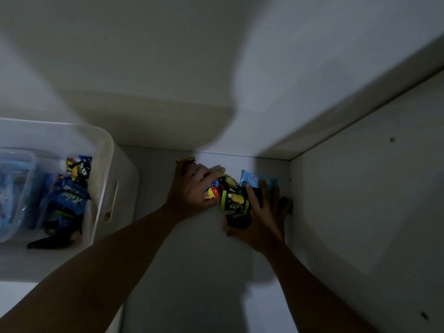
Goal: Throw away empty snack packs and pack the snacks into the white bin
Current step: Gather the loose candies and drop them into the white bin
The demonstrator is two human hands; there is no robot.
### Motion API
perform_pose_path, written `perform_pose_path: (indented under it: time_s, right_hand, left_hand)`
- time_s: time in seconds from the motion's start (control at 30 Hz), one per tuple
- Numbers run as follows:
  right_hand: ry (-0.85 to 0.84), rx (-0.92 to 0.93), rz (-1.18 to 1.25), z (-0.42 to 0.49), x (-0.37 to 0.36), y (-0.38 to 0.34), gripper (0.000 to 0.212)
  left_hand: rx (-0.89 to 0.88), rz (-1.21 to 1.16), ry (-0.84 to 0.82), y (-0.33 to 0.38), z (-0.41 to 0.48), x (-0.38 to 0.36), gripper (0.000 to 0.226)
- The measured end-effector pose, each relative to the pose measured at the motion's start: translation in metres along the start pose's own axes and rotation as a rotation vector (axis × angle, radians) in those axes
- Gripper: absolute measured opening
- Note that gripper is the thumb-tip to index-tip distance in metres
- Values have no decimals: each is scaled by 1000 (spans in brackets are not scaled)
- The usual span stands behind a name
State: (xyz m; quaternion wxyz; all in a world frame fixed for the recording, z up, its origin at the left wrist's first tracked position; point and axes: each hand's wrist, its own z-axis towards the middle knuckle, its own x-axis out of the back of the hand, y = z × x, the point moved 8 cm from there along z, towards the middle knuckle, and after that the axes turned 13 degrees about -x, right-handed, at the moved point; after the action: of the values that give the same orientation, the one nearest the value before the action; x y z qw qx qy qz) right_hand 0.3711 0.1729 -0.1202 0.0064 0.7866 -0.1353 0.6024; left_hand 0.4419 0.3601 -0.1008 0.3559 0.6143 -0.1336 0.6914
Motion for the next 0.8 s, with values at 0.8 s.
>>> perform_pose_path:
  time_s: [0.8]
  right_hand:
    - [209, 186, 124, 30, 4, -31, 63]
  left_hand:
    - [-111, -143, 241, 21, -8, 8, 35]
